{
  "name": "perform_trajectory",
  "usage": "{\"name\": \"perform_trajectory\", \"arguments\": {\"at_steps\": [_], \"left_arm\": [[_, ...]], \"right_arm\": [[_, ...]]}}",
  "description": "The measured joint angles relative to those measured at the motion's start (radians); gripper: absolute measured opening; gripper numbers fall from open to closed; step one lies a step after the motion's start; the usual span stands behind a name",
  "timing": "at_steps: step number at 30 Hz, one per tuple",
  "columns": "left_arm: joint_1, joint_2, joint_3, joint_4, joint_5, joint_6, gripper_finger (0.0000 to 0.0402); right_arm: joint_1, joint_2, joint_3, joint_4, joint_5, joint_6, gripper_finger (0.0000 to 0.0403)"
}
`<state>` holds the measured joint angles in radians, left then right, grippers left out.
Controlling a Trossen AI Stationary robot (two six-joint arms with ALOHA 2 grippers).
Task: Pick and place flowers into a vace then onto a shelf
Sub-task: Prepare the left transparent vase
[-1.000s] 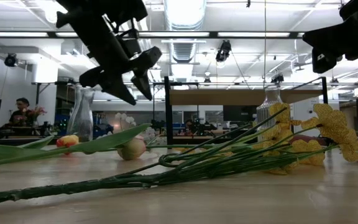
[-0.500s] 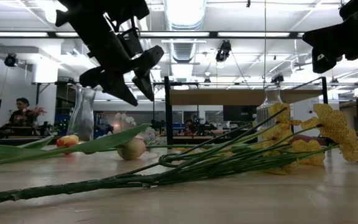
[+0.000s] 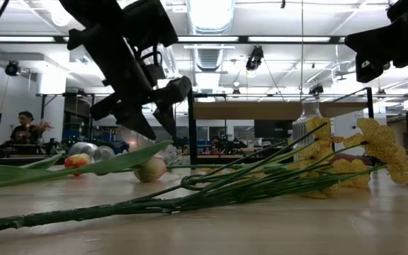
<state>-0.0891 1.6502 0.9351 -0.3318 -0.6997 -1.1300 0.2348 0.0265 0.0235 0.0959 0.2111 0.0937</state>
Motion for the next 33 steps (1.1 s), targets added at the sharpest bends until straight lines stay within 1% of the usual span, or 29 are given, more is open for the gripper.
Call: {"name": "perform_trajectory", "arguments": {"at_steps": [5, 8, 11, 15, 18, 19, 21, 25, 27, 33], "left_arm": [[0.0, 0.0, 0.006, -0.001, -0.01, -0.004, 0.0205], [0.0, 0.0, 0.019, -0.005, -0.009, 0.027, 0.0205], [0.001, -0.001, 0.043, -0.047, -0.01, 0.056, 0.0205], [0.009, -0.001, 0.087, -0.179, -0.01, 0.065, 0.0205], [0.013, -0.001, 0.134, -0.328, -0.011, 0.072, 0.0205], [0.016, -0.001, 0.153, -0.38, -0.011, 0.095, 0.0205], [0.023, -0.001, 0.194, -0.474, -0.011, 0.2, 0.0205], [0.038, -0.001, 0.279, -0.656, -0.008, 0.463, 0.0205], [0.049, -0.002, 0.316, -0.717, 0.002, 0.574, 0.0205], [0.133, -0.002, 0.388, -0.838, 0.104, 0.865, 0.0205]], "right_arm": [[0.0, 0.0, 0.0, 0.0, -0.001, 0.0, 0.0013], [0.0, 0.0, 0.0, 0.0, -0.001, 0.0, 0.0013], [0.0, 0.0, 0.0, -0.001, -0.001, 0.0, 0.0013], [0.0, 0.0, 0.0, -0.002, -0.001, 0.0, 0.0013], [0.0, 0.0, 0.0, -0.002, -0.001, 0.0, 0.0013], [0.0, 0.0, 0.0, -0.002, -0.001, 0.0, 0.0013], [0.0, 0.0, 0.0, -0.002, -0.001, 0.0, 0.0013], [0.0, 0.0, 0.0, -0.002, -0.001, 0.0, 0.0013], [0.0, 0.0, 0.0, -0.002, -0.001, 0.0, 0.0013], [0.0, 0.0, 0.0, -0.002, -0.001, 0.0, 0.0013]]}}
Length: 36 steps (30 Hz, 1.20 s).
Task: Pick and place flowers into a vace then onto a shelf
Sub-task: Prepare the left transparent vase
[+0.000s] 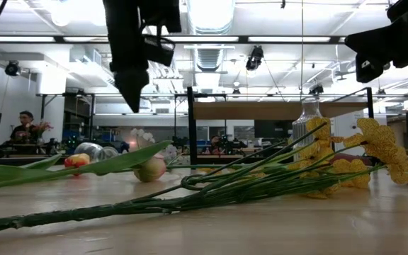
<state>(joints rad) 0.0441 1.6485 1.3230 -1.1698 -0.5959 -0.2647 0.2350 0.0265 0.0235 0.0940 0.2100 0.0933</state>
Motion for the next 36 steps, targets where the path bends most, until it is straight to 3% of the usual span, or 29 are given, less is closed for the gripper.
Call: {"name": "perform_trajectory", "arguments": {"at_steps": [5, 9, 24, 36], "left_arm": [[0.085, 0.0, -0.017, -0.005, 0.152, 0.311, 0.0205], [0.142, 0.0, -0.069, -0.02, 0.177, 0.43, 0.0205], [0.18, -0.002, -0.26, -0.004, 0.172, 0.647, 0.0205], [0.18, -0.002, -0.367, 0.22, 0.154, 0.777, 0.0205]], "right_arm": [[0.001, 0.0, 0.0, -0.003, 0.0, 0.0, 0.0013], [0.0, 0.001, 0.0, -0.011, 0.0, 0.0, 0.0013], [0.0, 0.001, 0.0, -0.011, 0.0, -0.1, 0.0013], [0.0, 0.001, 0.0, -0.009, 0.0, -0.105, 0.0013]]}}
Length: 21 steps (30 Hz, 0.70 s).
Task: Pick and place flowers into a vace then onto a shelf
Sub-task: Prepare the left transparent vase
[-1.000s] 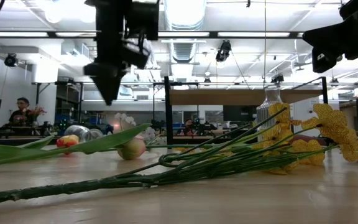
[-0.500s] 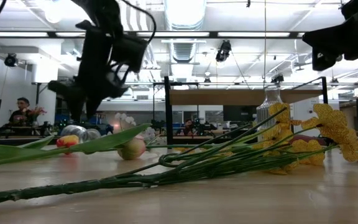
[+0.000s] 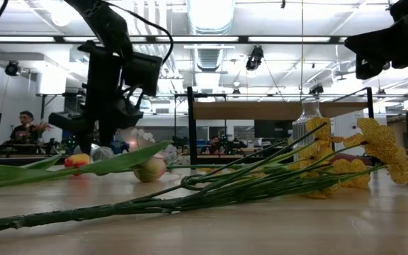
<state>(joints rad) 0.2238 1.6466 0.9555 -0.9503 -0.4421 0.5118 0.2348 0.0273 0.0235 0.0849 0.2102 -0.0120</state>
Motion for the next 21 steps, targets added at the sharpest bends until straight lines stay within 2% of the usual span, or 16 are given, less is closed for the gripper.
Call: {"name": "perform_trajectory", "arguments": {"at_steps": [7, 11, 16, 21], "left_arm": [[-0.001, 0.0, -0.086, 0.162, 0.023, 0.128, 0.0205], [-0.001, -0.005, -0.126, 0.21, 0.02, 0.138, 0.0203], [-0.001, -0.003, -0.122, 0.202, 0.021, 0.03, 0.0158], [0.001, 0.003, -0.079, 0.161, 0.023, -0.102, 0.0156]], "right_arm": [[0.0, 0.0, 0.0, 0.0, 0.001, 0.0, 0.0013], [0.0, 0.0, 0.0, 0.0, 0.0, 0.0, 0.0013], [0.0, -0.001, 0.0, 0.002, 0.0, 0.0, 0.0013], [0.0, -0.001, 0.0, 0.002, 0.0, -0.028, 0.0013]]}}
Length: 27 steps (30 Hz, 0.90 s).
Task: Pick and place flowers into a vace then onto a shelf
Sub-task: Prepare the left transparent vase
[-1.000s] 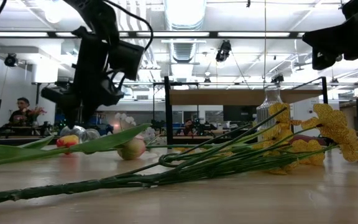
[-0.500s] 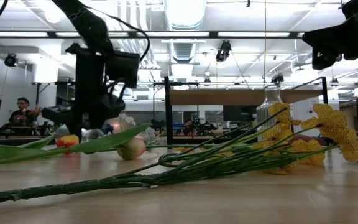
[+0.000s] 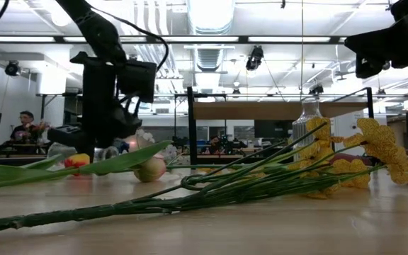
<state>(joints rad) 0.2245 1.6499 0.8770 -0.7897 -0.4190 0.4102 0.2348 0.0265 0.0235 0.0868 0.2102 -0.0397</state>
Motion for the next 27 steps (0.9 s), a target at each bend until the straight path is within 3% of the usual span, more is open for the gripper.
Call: {"name": "perform_trajectory", "arguments": {"at_steps": [8, 12, 21, 27], "left_arm": [[-0.002, -0.044, 0.069, -0.012, 0.002, -0.404, 0.0156], [-0.023, -0.13, 0.058, 0.008, 0.0, -0.497, 0.0156], [-0.103, -0.519, -0.129, 0.327, 0.008, -0.621, 0.0156], [-0.147, -0.763, -0.303, 0.39, -0.104, -0.789, 0.0156]], "right_arm": [[0.0, 0.0, 0.0, 0.0, 0.0, 0.006, 0.0013], [0.0, 0.0, 0.0, 0.0, 0.0, 0.006, 0.0013], [0.001, 0.0, 0.0, 0.001, 0.0, 0.011, 0.0013], [0.0, 0.0, 0.0, 0.001, 0.0, 0.008, 0.0013]]}}
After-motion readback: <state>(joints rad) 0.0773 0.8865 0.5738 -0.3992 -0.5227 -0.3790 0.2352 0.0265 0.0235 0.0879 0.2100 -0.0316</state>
